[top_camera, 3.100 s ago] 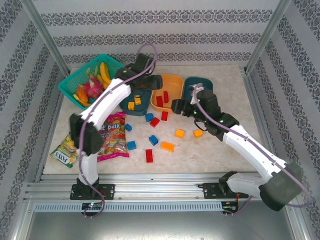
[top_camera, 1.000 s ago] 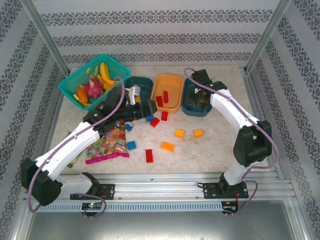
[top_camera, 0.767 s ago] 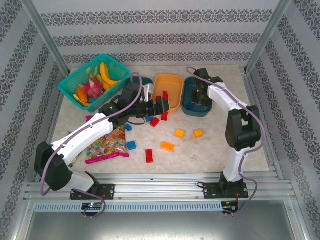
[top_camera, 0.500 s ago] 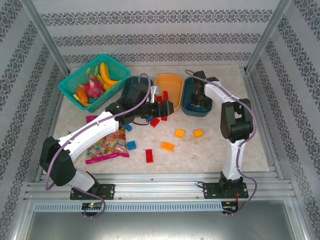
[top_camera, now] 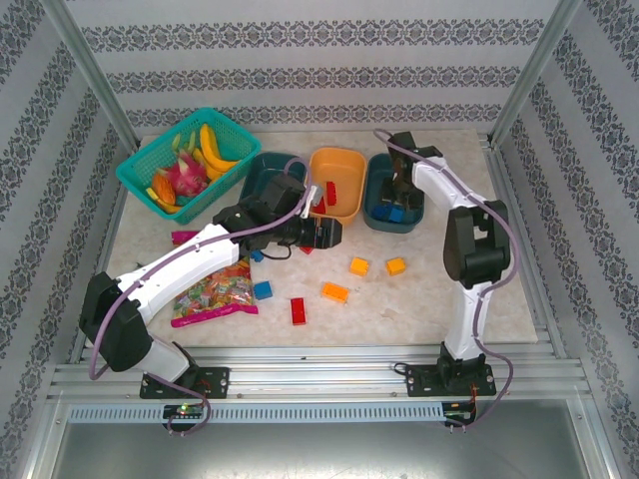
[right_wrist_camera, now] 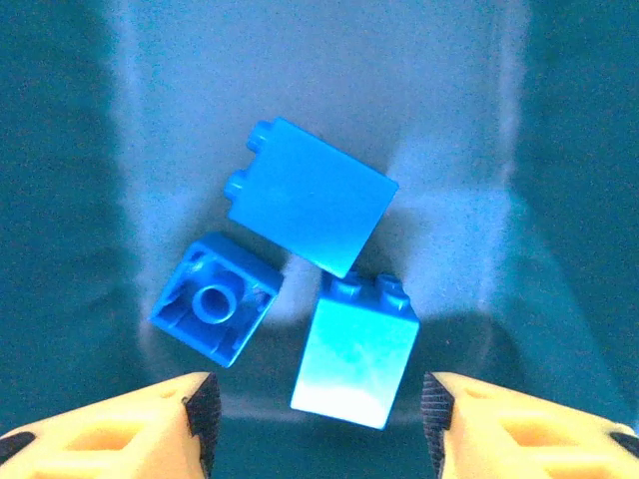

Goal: Sort the legos into containers by color

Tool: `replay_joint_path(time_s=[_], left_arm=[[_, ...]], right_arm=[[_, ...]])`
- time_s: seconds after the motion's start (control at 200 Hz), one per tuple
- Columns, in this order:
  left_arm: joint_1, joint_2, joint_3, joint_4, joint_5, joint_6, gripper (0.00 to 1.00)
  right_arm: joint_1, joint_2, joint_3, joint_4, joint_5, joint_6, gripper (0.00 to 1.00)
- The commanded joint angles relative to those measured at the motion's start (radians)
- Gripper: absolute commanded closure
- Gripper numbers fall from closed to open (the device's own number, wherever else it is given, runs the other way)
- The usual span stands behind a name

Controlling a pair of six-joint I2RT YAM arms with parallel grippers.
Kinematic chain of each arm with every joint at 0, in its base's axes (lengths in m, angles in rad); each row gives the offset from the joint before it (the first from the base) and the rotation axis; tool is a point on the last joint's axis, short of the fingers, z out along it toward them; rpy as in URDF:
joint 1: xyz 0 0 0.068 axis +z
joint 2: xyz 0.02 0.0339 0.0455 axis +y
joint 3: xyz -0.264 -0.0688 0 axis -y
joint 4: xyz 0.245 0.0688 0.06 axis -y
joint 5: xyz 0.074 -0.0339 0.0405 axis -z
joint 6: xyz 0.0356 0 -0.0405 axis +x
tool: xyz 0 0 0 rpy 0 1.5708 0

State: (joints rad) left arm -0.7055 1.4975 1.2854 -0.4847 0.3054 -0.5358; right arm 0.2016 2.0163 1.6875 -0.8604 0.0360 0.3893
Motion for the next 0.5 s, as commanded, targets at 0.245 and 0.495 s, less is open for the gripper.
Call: replay_joint_path(time_s=[0.245, 0.495], left_arm=[[-0.074, 0.054, -0.047, -0.176, 0.004, -0.055, 0.22], [-0.075, 0.189, 0.087, -0.301, -0.015, -0.570, 0.21]], right_arm=[[0.138, -0.594, -0.419, 0.121, -0.037, 0.027, 0.37], [0.324, -0.973, -0.778, 0.137, -0.121, 0.149, 0.35]])
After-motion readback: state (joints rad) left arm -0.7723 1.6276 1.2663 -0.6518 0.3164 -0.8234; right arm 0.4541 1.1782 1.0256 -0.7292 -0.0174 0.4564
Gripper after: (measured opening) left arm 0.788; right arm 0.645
